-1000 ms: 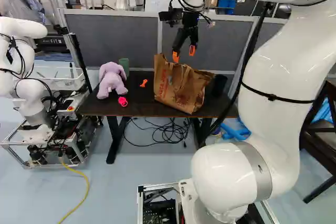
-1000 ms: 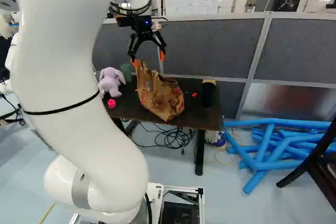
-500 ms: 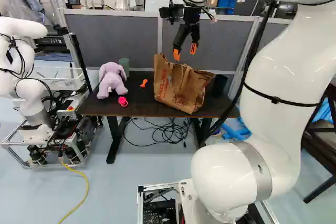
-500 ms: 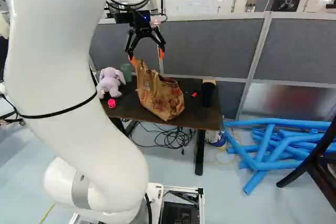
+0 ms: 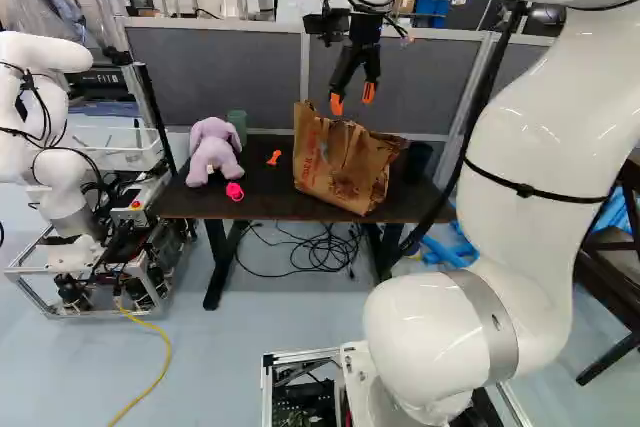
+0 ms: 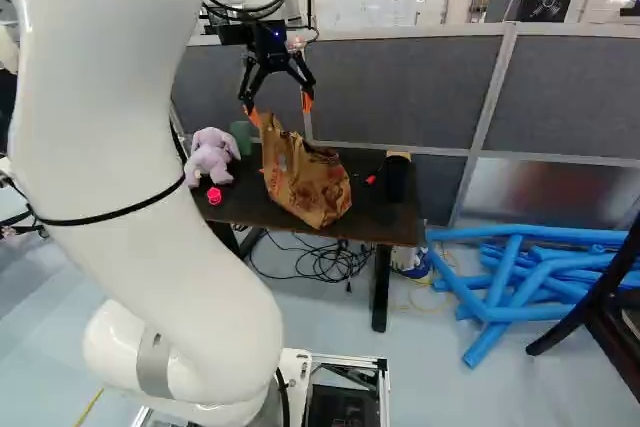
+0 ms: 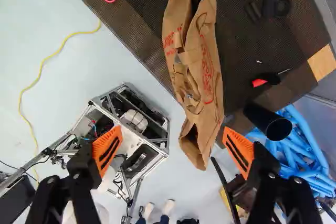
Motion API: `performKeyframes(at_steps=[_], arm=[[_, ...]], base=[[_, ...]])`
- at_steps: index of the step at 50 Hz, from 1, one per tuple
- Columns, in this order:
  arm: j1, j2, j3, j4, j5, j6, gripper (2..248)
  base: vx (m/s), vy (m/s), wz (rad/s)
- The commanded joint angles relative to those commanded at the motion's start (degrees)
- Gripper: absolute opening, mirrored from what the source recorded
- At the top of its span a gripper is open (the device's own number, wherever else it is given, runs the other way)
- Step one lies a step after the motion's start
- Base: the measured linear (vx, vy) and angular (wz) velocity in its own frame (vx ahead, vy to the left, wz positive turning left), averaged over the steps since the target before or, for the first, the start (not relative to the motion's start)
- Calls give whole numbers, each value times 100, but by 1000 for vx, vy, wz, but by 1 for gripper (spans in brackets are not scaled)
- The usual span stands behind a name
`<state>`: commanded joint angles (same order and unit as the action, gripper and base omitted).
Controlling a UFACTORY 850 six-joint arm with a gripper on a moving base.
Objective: Pick up the bag on the ground and place it on the table
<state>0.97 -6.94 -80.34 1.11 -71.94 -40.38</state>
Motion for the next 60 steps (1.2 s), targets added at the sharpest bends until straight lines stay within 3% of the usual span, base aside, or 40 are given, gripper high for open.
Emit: performKeyframes(at_steps=[60], arm=[[0,0,0,0,0,0,247]], base=[[-160,22,8]])
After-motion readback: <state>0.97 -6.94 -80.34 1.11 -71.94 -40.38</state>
